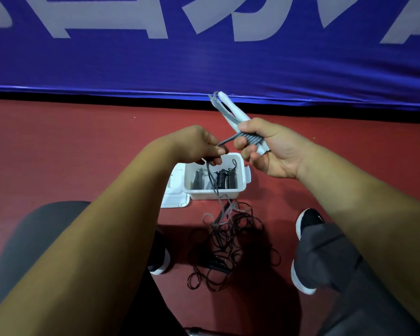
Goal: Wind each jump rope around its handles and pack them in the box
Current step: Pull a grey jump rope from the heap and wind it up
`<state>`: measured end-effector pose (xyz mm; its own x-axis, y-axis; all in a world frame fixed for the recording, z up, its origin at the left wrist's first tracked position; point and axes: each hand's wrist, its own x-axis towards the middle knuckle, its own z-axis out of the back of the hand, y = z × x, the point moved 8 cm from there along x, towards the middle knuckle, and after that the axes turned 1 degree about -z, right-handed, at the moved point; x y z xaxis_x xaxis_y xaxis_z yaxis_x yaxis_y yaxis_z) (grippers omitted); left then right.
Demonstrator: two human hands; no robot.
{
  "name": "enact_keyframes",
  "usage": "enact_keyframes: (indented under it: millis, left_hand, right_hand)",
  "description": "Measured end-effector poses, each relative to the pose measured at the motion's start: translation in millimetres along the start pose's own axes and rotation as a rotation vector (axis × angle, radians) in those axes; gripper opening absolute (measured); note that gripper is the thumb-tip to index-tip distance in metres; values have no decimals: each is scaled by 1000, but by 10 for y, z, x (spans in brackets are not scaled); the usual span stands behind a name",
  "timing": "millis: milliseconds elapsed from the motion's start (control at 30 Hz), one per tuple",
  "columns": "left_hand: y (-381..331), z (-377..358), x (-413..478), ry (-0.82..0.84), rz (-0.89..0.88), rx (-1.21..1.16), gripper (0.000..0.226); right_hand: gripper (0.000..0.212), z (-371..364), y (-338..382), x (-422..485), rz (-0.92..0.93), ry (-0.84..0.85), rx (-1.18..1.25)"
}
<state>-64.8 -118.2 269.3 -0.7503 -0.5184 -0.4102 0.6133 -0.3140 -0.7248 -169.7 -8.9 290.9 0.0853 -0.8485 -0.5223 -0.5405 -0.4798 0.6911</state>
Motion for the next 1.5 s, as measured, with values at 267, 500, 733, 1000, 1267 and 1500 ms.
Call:
enact_keyframes:
  millis: [267,500,733,1000,1267,1500]
  left_hand:
    - [-220,287,-212,-128,-258,-270,26]
    - [-440,386,-373,-202,-273,-290,16]
    - [-599,390,-520,-187,-319,-64,10]
    - [-520,327,-524,-139,-289,264,41]
    - [-345,330,-390,-212,-178,513,15]
    - [-198,226,-352,-203,-4,162,15]
  right_hand:
    - [28,-243,-247,-142,-243,332,-332]
    - [22,-222,-318,-162,-279,321,-651]
    - [17,-23,-236,-1,-177,42,-733]
    - [14,334,-127,250,-22,-261,-687]
    - [10,390,-135,339,32,-242,-316]
    - [48,312,-75,348,118,-266,-229]
